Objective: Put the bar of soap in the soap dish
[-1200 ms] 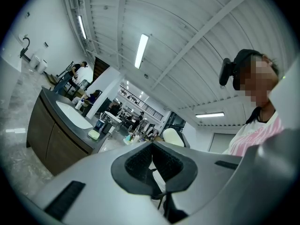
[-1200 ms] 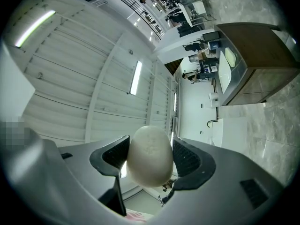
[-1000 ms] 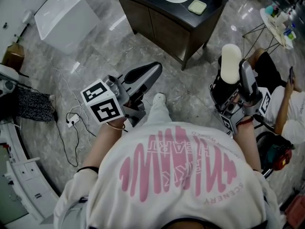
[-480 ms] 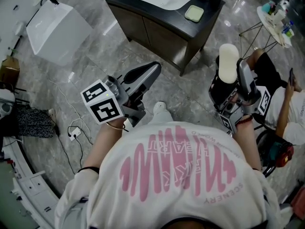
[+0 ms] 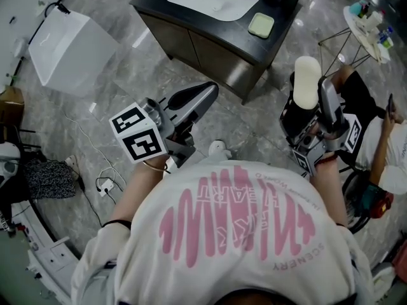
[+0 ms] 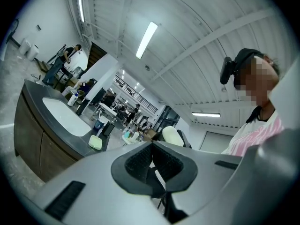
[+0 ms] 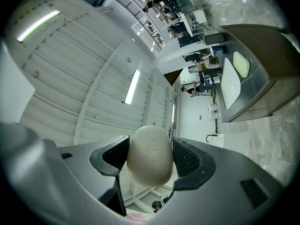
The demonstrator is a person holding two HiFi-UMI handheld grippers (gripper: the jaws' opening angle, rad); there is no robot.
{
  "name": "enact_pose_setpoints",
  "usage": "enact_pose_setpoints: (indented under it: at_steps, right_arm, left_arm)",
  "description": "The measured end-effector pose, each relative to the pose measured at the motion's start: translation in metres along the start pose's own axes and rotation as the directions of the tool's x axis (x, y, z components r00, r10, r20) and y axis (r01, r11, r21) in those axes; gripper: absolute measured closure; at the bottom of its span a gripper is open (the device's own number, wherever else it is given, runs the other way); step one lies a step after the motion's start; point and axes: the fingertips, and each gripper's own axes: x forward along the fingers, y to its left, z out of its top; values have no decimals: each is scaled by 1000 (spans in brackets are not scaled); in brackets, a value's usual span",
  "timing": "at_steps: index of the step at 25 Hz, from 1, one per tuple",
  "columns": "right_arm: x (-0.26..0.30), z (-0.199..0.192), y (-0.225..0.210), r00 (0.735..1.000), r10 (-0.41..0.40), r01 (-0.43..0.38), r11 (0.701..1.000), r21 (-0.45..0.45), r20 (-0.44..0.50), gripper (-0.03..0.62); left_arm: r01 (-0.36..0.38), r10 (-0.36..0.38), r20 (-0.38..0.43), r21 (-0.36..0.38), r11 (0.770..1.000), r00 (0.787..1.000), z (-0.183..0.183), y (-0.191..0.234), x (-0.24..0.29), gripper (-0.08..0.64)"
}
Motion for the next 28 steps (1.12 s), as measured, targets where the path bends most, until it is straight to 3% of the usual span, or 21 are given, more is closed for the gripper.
enact_pose_setpoints:
  at_steps: [15, 28]
  right_arm:
    - [56, 29, -43, 996, 14, -9, 998, -58, 83, 296]
    - [73, 46, -60, 992, -16, 29, 995, -98, 128, 295]
  left_arm:
    - [84, -84, -55, 2, 996, 995, 47, 80, 15, 549]
    - [139, -139, -70, -8, 990, 988, 65, 114, 31, 549]
